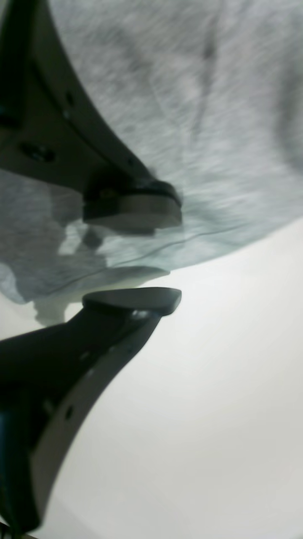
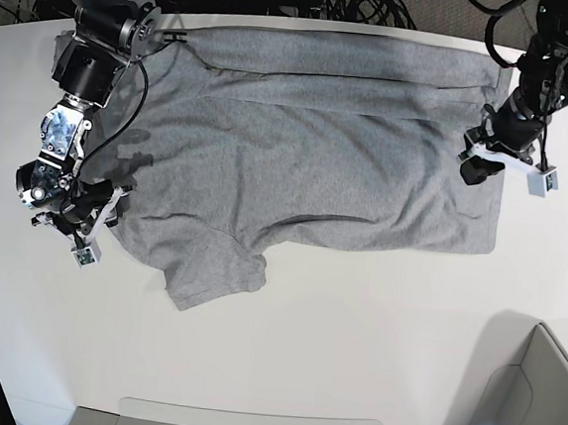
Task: Fold the T-shirt properly
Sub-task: 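Reach the right gripper to the sleeve and hem corner nearest it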
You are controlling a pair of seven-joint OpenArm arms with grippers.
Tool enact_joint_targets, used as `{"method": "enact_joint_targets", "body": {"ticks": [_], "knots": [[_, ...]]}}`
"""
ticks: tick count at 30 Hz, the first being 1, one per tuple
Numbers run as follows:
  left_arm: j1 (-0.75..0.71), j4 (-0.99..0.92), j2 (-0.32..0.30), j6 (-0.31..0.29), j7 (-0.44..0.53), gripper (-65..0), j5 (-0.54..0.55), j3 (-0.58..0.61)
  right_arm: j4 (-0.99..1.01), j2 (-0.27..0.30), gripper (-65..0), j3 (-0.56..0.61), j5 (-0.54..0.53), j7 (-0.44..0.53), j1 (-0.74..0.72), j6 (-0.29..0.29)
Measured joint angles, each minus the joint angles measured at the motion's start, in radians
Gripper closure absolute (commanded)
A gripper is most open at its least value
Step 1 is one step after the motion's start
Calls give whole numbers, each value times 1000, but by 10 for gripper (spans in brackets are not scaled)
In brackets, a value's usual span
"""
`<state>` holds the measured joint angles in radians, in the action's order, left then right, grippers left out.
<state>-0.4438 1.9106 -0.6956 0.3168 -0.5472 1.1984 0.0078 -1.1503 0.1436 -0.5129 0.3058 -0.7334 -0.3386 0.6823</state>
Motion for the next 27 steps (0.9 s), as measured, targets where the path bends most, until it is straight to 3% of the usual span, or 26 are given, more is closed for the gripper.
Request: {"method": "enact_joint_targets", "body": {"ticks": [5,10,14,23,27], "knots": [[-3,-16,-2,0,-5,-202,0,0,-66,13,-235,0,-28,-1,108,0],[22,-32,-1,-2,-6,-202,0,-1,-261,43,-234,-5,2,-138,228,0],[47,-82,-3,-2,-2,-202,0,0,-407,26,-234,-5,-2,-196,283,0],[169,-82,6,-10,-177,-202,1,0,-477,-22,-239,-7,-5,-198,104,0],[161,-82,6,-9,-191,-202,-1,-2,-327,-21,-294,14,13,-190,-48,0]]}}
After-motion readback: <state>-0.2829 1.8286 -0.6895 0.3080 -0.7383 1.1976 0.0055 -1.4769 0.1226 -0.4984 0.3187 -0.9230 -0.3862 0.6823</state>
